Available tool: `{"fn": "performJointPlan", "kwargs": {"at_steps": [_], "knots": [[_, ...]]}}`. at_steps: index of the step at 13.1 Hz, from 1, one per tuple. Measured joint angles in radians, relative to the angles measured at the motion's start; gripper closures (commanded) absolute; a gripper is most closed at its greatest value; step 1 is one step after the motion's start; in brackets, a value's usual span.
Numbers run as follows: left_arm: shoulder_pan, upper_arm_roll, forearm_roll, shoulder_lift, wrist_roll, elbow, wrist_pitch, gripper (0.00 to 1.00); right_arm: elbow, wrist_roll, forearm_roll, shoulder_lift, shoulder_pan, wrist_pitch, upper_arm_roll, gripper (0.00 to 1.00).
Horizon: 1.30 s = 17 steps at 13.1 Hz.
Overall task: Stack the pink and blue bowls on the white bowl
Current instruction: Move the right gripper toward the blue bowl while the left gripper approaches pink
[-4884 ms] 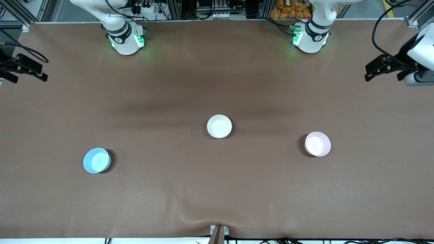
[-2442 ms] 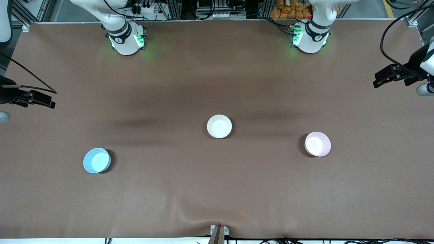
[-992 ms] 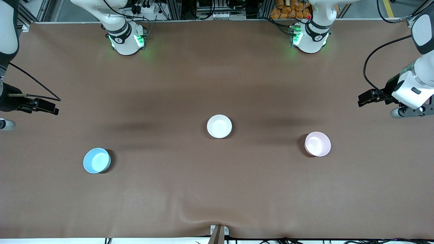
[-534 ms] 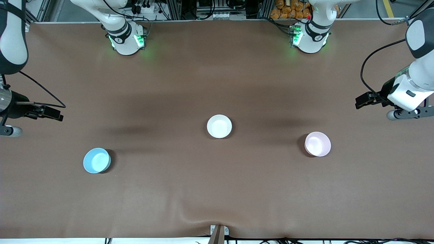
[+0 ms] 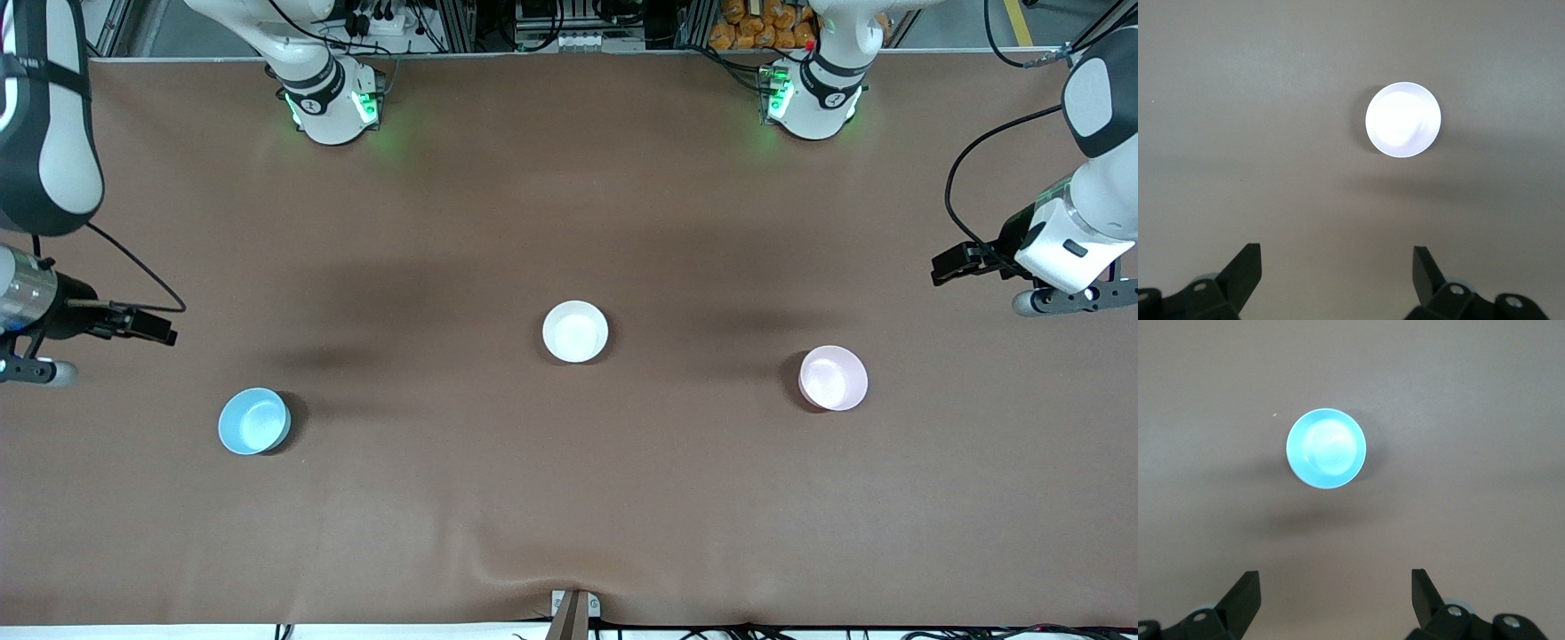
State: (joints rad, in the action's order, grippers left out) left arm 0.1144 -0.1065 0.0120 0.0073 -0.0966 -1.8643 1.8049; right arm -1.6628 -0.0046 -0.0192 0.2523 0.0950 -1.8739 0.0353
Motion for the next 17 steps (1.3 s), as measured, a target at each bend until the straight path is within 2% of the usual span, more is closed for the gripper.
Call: {"fn": "performJointPlan", "kwargs": {"at_steps": [5, 13, 17], "knots": [[0.003, 0.000, 0.000, 0.000, 0.000, -0.001, 0.007, 0.00, 0.000, 0.002, 0.000, 0.083, 0.004, -0.087, 0.001, 0.00], [0.003, -0.007, 0.000, 0.000, 0.001, -0.006, 0.022, 0.00, 0.001, 0.041, 0.000, 0.106, 0.004, -0.102, 0.001, 0.00], [0.002, -0.011, 0.000, 0.004, 0.001, -0.082, 0.163, 0.00, 0.001, 0.041, 0.000, 0.113, 0.004, -0.107, 0.001, 0.00]]}}
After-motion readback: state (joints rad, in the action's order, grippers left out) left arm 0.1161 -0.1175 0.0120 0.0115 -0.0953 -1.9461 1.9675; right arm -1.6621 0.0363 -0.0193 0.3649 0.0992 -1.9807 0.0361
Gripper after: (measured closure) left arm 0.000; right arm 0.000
